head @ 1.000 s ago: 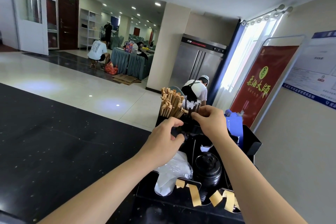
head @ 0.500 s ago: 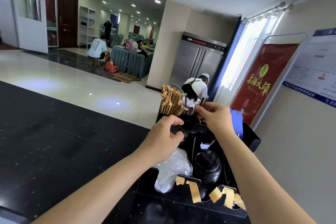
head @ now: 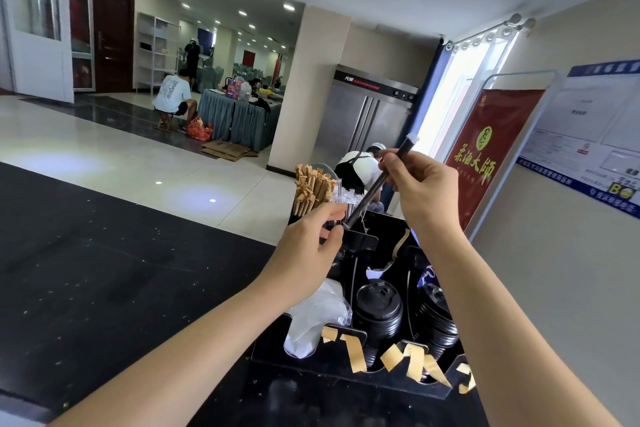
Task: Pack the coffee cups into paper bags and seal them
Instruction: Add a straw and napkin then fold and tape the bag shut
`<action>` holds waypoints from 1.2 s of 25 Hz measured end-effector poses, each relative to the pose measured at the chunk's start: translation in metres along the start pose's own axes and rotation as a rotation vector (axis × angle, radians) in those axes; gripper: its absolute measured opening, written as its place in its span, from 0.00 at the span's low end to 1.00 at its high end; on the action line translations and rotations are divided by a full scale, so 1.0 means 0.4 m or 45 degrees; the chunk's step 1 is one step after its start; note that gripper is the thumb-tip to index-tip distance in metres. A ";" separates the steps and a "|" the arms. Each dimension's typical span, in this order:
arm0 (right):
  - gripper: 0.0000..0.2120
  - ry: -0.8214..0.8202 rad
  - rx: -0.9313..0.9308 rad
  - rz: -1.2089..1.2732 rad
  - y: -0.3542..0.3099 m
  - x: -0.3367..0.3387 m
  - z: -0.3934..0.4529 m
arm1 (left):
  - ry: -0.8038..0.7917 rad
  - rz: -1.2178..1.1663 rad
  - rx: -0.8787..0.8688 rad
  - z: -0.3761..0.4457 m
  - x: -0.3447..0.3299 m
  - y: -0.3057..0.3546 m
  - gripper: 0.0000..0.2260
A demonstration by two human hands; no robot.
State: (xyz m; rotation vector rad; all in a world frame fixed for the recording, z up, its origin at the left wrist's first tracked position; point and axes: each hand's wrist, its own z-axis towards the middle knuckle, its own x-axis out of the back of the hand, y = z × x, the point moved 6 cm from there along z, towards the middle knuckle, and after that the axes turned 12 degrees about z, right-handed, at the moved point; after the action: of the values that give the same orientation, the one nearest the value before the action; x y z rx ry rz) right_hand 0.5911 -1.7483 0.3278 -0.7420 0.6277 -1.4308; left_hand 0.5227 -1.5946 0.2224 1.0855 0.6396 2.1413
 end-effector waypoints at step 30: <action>0.05 -0.381 -0.466 0.236 -0.105 -0.077 -0.685 | -0.214 -0.096 0.118 -0.615 0.186 0.048 0.05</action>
State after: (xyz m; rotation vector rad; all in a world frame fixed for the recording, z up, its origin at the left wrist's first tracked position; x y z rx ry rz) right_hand 0.3519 -1.7382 0.1848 -1.1309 0.7107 -1.0184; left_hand 0.2782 -1.5855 0.1413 1.2562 0.6948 1.9481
